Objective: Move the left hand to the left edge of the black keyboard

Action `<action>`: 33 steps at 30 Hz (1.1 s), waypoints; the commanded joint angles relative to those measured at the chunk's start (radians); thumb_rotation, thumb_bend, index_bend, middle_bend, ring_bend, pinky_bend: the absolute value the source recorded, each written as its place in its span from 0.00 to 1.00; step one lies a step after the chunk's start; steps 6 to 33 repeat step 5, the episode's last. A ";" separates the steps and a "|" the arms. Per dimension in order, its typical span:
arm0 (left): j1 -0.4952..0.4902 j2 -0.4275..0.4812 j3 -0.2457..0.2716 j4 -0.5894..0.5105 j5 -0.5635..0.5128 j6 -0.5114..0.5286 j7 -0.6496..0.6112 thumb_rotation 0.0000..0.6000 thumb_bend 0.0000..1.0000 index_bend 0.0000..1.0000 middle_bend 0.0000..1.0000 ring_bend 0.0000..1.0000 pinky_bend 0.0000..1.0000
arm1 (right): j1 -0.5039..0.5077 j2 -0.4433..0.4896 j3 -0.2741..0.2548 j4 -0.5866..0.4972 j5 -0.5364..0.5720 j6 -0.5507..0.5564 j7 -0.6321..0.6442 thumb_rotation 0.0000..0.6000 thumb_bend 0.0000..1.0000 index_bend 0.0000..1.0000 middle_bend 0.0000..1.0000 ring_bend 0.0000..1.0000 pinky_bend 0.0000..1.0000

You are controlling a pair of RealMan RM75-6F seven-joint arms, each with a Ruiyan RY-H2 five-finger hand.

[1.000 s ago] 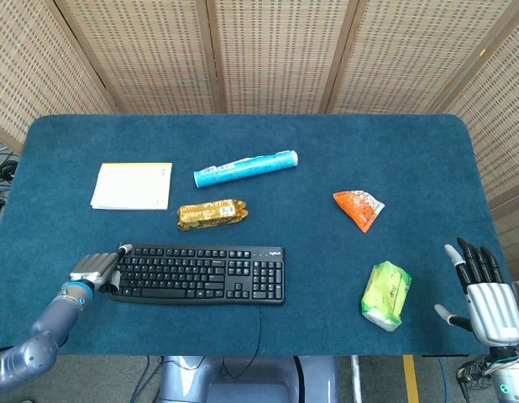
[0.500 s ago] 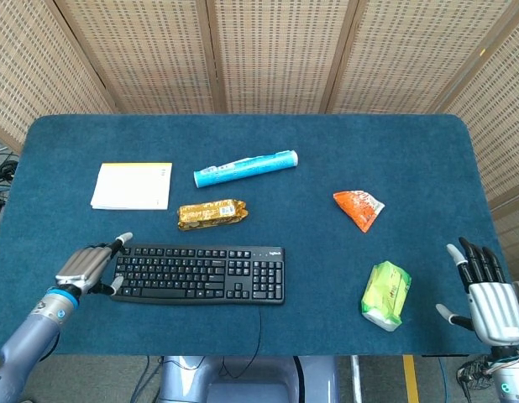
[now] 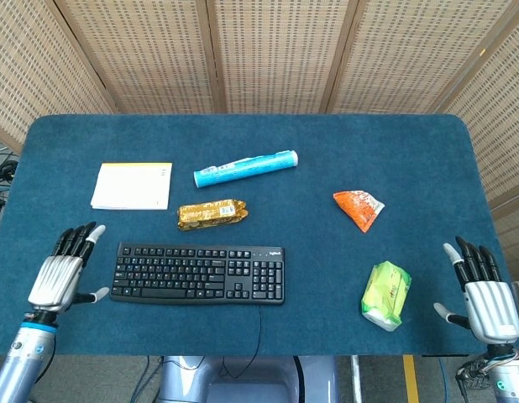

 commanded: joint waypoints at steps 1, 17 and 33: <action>0.103 -0.123 0.000 0.135 0.099 0.106 0.074 1.00 0.07 0.00 0.00 0.00 0.00 | 0.000 -0.002 0.000 0.003 0.003 -0.002 -0.002 1.00 0.00 0.00 0.00 0.00 0.00; 0.123 -0.129 -0.009 0.167 0.120 0.110 0.067 1.00 0.08 0.00 0.00 0.00 0.00 | -0.001 -0.002 0.000 0.006 0.003 0.001 0.002 1.00 0.00 0.00 0.00 0.00 0.00; 0.123 -0.129 -0.009 0.167 0.120 0.110 0.067 1.00 0.08 0.00 0.00 0.00 0.00 | -0.001 -0.002 0.000 0.006 0.003 0.001 0.002 1.00 0.00 0.00 0.00 0.00 0.00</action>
